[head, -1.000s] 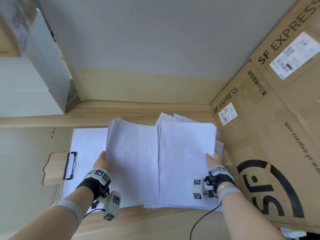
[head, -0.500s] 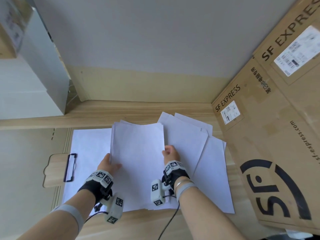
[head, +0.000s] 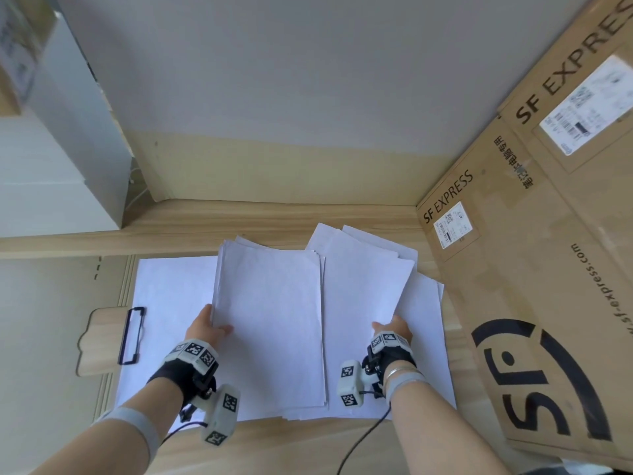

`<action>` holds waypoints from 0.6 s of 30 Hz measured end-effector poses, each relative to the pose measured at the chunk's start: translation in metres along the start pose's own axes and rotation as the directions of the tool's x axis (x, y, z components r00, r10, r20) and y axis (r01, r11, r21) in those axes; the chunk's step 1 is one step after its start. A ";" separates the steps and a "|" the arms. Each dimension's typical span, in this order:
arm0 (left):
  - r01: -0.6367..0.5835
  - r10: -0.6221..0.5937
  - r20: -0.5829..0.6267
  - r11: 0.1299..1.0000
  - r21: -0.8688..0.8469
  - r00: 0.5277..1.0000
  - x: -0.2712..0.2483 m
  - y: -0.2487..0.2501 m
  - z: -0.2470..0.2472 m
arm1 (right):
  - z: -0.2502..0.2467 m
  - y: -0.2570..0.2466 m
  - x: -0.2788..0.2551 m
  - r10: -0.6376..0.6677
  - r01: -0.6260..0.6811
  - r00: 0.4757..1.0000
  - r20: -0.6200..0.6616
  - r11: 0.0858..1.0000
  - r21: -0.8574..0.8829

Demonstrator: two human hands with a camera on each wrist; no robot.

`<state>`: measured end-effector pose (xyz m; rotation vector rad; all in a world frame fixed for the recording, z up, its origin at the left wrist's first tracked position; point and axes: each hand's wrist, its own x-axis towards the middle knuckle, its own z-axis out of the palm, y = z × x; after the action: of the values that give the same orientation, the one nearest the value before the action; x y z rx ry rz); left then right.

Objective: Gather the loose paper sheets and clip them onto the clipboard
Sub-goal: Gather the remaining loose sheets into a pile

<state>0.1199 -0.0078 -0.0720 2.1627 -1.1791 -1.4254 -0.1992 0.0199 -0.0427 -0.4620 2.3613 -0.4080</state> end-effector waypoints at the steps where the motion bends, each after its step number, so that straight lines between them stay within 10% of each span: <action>1: 0.001 -0.001 0.000 1.000 0.000 1.000 0.000 0.000 0.000 | -0.004 0.001 0.001 -0.004 0.004 1.000 -0.001 1.000 0.009; 18: -0.002 0.002 0.006 0.999 -0.038 1.000 -0.006 0.000 -0.003 | -0.029 0.018 0.021 -0.075 0.075 0.997 0.007 0.997 -0.024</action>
<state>0.1216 -0.0039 -0.0672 2.1322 -1.1468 -1.4429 -0.2373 0.0317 -0.0416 -0.5639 2.3508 -0.4122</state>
